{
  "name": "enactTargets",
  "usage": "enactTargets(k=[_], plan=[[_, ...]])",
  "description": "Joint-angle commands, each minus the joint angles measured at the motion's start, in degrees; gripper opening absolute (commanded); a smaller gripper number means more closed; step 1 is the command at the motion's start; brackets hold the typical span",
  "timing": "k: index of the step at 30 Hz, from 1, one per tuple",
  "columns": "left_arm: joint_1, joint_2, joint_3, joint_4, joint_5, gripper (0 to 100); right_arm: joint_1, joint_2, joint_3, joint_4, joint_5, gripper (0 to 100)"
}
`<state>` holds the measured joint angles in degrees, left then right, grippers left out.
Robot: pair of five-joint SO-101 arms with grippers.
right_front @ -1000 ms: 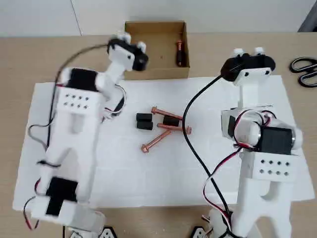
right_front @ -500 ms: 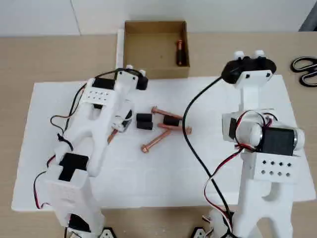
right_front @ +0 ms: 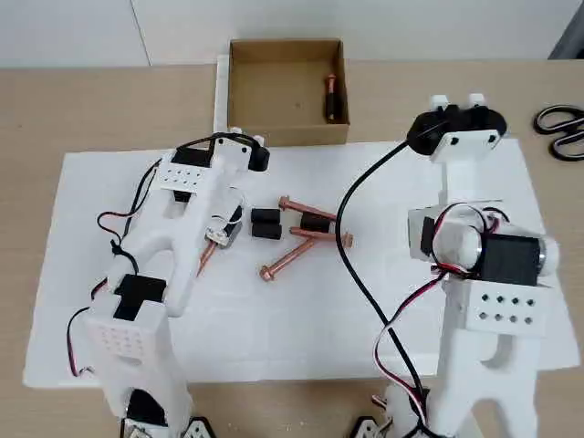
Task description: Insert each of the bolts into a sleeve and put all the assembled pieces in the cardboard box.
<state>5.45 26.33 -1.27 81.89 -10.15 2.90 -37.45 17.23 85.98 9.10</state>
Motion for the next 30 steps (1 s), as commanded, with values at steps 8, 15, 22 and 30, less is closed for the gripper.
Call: enactTargets(k=[8,15,22,30], plan=[[-0.6,0.6,-4.4,3.1,0.6,1,-0.2,-1.7,-2.7,0.3,-0.3,0.3],[-0.3,-7.8,-19.2,15.6,1.8,1,0.0,-2.2,-2.8,2.0,-0.4,0.3],[-0.7,-23.3,-21.8,18.4,1.9,1,-0.3,-10.2,-2.8,5.1,-0.6,0.3],[-0.8,-35.1,-11.9,18.4,1.8,1,-0.3,-22.0,6.1,4.5,-0.2,0.3]])
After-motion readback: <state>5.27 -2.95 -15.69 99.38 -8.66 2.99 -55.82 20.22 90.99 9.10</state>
